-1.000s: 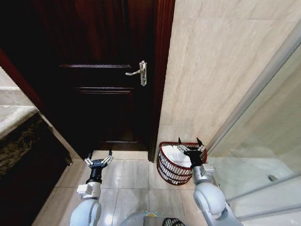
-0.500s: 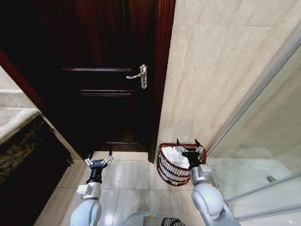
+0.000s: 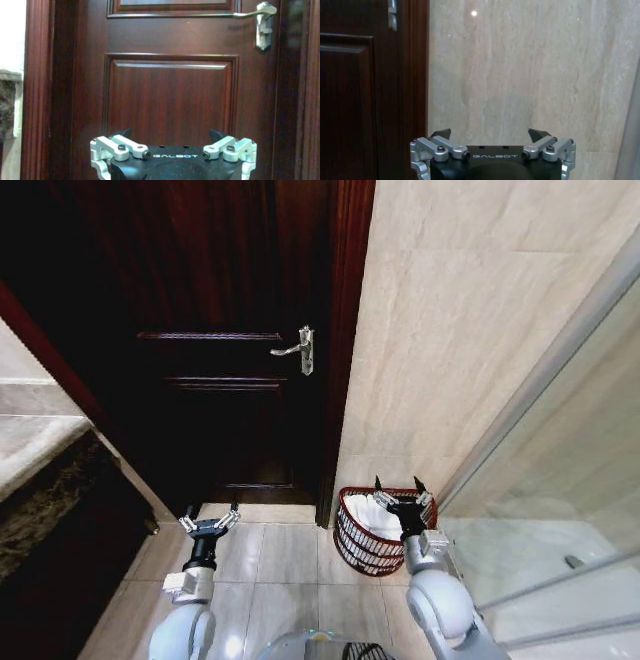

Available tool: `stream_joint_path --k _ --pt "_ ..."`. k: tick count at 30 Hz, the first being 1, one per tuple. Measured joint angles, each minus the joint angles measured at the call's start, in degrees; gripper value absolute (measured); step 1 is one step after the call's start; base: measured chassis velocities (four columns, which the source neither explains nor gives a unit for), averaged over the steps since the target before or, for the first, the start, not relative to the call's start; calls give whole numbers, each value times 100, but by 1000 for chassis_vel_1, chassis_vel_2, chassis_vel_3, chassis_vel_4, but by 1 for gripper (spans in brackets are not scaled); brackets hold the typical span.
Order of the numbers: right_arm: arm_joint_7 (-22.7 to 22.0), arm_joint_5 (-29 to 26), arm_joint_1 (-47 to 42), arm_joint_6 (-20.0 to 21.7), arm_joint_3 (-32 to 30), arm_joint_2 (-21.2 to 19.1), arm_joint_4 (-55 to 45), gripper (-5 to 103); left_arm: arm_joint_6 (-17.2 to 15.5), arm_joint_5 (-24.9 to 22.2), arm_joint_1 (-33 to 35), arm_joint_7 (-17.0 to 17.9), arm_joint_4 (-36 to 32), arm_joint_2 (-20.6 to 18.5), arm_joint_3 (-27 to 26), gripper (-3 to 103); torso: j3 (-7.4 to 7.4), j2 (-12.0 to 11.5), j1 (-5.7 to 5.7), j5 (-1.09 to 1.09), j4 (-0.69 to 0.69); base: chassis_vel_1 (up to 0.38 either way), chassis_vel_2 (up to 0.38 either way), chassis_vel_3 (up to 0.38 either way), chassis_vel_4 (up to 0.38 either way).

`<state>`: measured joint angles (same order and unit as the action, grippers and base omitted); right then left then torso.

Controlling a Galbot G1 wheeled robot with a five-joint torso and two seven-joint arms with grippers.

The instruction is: Discard the used towel into the hamper.

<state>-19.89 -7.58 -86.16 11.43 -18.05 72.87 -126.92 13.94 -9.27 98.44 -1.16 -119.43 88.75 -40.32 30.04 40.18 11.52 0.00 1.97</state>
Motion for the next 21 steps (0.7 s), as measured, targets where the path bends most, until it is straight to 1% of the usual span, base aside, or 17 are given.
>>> stream_joint_path --k 2,7,11,21 --pt "-29 17 4 -10 17 -1 12 100 13 0 0 0 13 7 2 100 45 74 29 0 0 38 41 -56 -40" --pt "-31 27 17 -108 12 -24 52 100 18 -2 4 0 17 6 -11 100 80 132 53 -1 0 7 8 -11 -8" --pt "-97 -93 49 -188 -14 -70 69 100 18 -16 5 0 18 1 -25 100 133 234 99 0 0 0 0 0 0" --pt "-108 -257 62 -213 -85 -146 12 100 0 -18 3 2 -2 10 -20 100 267 478 208 0 0 0 0 0 0"
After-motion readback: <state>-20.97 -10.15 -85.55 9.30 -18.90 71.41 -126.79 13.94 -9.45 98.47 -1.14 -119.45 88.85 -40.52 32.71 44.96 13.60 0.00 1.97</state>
